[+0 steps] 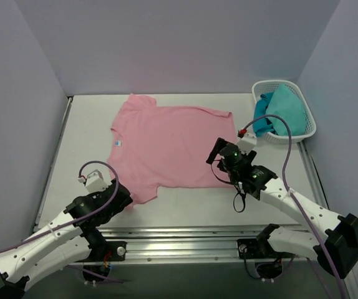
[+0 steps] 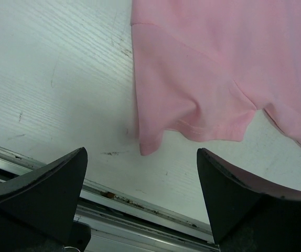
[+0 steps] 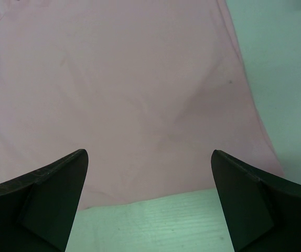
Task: Fold and stack the t-shirts
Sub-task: Grap the side of the flattened tshirt closest away from the robot with both arms, then fold the flattened tshirt in 1/3 of the way
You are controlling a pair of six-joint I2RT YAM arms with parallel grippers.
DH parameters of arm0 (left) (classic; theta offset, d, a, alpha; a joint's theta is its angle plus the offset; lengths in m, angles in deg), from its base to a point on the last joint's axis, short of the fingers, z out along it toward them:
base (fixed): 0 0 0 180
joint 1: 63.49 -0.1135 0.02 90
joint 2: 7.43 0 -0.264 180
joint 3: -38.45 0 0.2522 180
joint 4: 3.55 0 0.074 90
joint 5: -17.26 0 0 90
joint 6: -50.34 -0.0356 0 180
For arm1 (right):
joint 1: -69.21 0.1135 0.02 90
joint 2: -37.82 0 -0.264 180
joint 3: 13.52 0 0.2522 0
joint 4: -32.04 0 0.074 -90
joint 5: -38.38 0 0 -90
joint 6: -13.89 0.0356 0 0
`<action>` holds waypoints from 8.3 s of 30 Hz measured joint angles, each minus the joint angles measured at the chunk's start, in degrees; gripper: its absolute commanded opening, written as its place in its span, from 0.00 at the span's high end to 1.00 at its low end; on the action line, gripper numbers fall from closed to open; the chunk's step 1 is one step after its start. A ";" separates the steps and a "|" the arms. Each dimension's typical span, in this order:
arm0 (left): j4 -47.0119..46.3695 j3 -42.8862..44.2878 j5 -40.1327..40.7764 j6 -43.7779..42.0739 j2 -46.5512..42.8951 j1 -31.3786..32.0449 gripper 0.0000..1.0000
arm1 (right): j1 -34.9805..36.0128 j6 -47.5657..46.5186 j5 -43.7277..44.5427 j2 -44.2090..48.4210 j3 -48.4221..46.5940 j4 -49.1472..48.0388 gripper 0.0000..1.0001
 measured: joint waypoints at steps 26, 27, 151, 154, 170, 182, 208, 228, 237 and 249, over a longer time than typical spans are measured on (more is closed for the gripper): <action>-15.65 -6.97 1.01 -1.05 9.44 0.20 0.46 | -21.09 1.27 -22.40 3.19 16.94 -0.24 0.00; -16.17 -6.97 1.18 -1.20 9.88 0.20 0.49 | -21.11 1.27 -22.91 1.90 16.94 -0.72 0.00; -44.00 27.45 -11.47 -37.22 56.85 -30.95 0.98 | -25.92 -1.92 -10.91 -41.53 -20.52 -0.42 1.00; -44.70 28.48 -12.15 -37.57 58.60 -31.17 0.87 | -26.05 -1.60 -10.38 -42.49 -20.65 -0.07 1.00; -44.19 30.16 -13.40 -38.80 57.79 -32.83 0.03 | -25.51 -1.05 -6.34 -42.14 -24.09 2.91 0.18; -43.69 23.65 -11.76 -37.94 36.79 -32.48 0.03 | -4.07 0.04 -7.67 -39.10 -33.42 1.44 1.00; -40.52 16.22 -9.79 -36.79 30.12 -30.88 0.03 | 10.54 1.53 -12.24 -64.28 -55.34 5.18 1.00; -40.89 15.50 -9.79 -36.79 30.84 -30.88 0.04 | 15.13 1.88 -10.25 -62.51 -53.99 6.25 0.39; -40.98 14.78 -9.79 -36.76 30.84 -30.88 0.04 | 15.13 1.86 -10.23 -62.53 -54.25 6.29 0.53; -40.96 14.73 -9.40 -36.79 30.84 -30.88 0.04 | 15.13 1.75 -10.84 -65.00 -59.60 6.25 0.56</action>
